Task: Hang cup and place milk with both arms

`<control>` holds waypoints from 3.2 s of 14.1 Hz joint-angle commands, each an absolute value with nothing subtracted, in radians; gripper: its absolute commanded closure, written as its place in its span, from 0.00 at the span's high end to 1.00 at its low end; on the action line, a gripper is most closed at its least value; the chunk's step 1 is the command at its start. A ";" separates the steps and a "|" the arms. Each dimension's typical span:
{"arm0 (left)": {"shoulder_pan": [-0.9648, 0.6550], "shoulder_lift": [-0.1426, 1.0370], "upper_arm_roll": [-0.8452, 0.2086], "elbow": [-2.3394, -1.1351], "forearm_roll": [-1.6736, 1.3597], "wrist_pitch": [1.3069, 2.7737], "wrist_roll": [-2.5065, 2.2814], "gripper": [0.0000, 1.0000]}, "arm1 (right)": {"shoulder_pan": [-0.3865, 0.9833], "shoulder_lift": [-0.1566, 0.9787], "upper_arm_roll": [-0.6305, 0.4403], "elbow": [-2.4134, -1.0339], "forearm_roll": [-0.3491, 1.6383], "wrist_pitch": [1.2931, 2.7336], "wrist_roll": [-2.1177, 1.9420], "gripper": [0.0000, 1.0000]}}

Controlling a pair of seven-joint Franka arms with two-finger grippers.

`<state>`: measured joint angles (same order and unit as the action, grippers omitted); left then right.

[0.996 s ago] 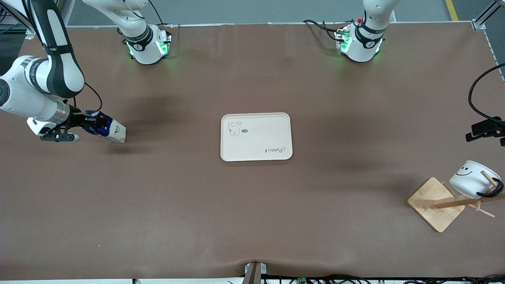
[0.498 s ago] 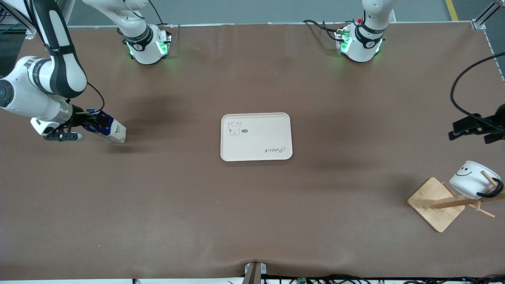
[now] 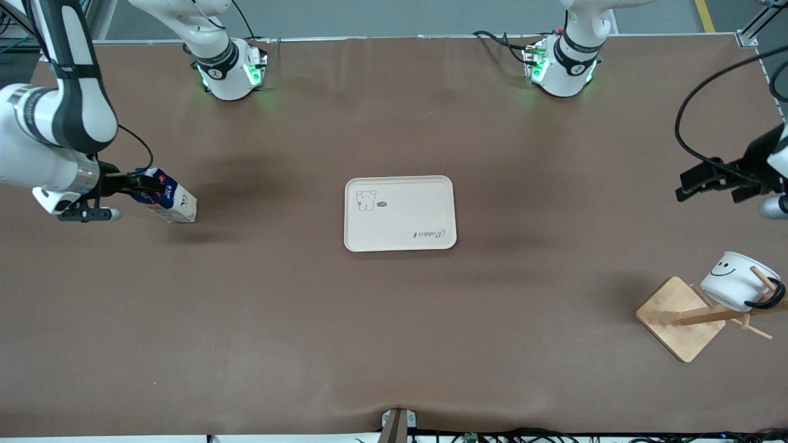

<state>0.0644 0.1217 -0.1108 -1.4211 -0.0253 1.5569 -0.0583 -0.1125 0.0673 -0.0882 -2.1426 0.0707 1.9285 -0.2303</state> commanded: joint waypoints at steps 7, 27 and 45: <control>0.037 -0.107 -0.109 -1.628 0.012 1.514 -0.121 1.00 | -0.075 0.219 -0.084 -1.612 0.067 1.624 -0.242 1.00; 0.043 -0.109 -0.107 -1.583 0.034 1.456 -0.110 1.00 | -0.021 0.083 -0.084 -1.337 0.024 1.352 -0.108 1.00; 0.046 -0.106 -0.104 -1.539 0.031 1.422 -0.103 1.00 | 0.009 -0.071 -0.086 -1.577 0.005 1.494 -0.143 1.00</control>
<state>0.0472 -0.1303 -0.1089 -1.5764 0.0135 1.4359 -0.1138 0.0080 -0.0834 -0.0854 -1.6008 0.0155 1.5040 -0.1353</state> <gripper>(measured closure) 0.000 0.000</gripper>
